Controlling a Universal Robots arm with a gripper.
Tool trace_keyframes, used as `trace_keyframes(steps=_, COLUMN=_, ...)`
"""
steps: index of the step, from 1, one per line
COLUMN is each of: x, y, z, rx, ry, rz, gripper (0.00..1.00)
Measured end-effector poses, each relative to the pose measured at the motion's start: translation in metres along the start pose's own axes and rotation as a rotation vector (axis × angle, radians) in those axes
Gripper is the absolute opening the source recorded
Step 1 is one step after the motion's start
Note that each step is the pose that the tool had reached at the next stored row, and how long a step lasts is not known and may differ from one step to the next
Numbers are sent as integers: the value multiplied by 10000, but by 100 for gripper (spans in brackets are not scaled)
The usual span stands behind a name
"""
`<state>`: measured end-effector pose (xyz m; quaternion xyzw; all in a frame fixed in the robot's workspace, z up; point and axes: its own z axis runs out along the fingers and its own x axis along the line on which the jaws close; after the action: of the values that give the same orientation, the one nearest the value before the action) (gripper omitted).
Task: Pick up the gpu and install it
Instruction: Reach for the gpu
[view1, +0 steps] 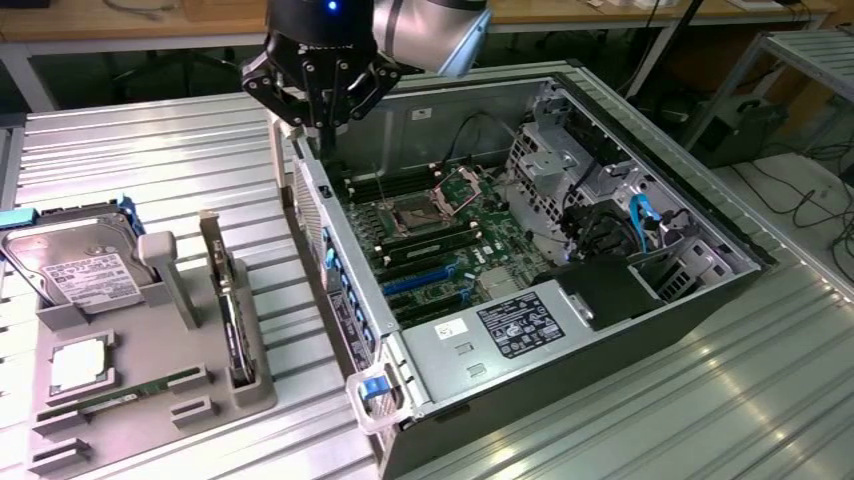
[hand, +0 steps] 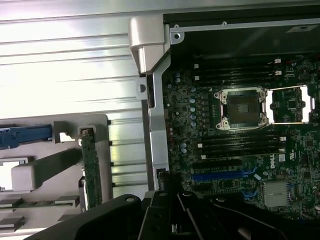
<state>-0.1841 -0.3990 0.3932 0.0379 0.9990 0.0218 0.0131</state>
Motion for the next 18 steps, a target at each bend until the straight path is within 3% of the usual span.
trace_keyframes(steps=18, x=187, y=-14, z=-4, rx=0, ry=0, rz=0, gripper=11)
